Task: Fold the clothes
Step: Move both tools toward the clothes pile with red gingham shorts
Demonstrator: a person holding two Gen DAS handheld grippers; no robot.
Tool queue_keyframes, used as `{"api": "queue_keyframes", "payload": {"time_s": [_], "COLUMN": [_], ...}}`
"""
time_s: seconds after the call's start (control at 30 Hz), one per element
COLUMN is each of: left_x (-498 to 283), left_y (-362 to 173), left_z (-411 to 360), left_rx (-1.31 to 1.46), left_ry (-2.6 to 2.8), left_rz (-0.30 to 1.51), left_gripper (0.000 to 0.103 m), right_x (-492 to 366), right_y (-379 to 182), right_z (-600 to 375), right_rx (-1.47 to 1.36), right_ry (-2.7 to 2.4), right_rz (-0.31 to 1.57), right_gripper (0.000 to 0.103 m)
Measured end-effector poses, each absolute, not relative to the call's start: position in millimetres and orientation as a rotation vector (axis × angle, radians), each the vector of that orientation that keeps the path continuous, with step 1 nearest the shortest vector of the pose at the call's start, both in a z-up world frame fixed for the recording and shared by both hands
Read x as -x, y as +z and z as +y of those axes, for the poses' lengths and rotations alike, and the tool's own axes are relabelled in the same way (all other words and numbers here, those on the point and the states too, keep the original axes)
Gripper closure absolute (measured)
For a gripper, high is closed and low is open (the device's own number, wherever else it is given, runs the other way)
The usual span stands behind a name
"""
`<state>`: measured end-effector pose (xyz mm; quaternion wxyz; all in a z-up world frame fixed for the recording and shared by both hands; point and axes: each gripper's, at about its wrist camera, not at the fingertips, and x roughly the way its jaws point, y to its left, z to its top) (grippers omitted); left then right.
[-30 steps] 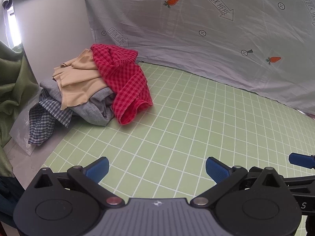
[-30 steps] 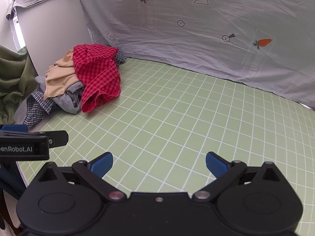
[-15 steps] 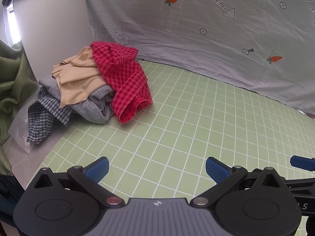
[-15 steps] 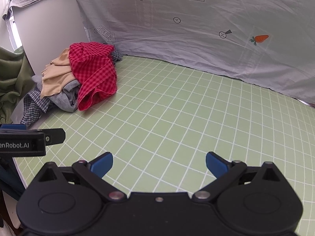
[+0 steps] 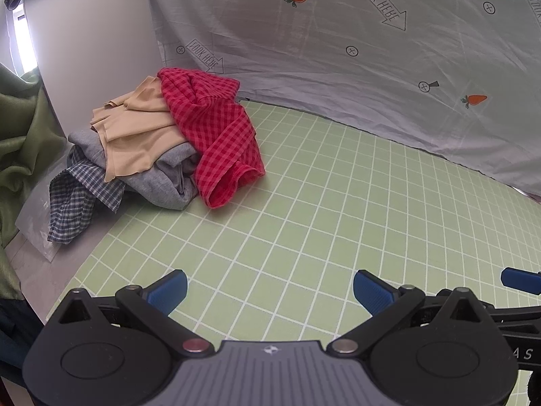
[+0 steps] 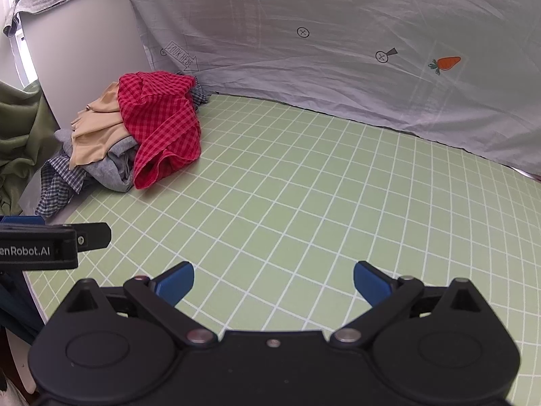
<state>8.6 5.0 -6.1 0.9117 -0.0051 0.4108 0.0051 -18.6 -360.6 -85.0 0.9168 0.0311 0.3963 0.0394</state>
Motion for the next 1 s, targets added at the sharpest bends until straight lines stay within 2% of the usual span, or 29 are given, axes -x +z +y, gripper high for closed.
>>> {"api": "queue_keyframes", "payload": {"time_s": [1.0], "left_x": [-17], "left_y": [-13], "left_z": [10], "left_rx": [0.015], "left_ry": [0.032], "left_rz": [0.875], "left_gripper": [0.0], "right_x": [7], "right_y": [-89], "right_z": [-358], "right_rx": [-0.081], "right_ry": [0.094], "right_rz": [0.832], "right_gripper": [0.001]}}
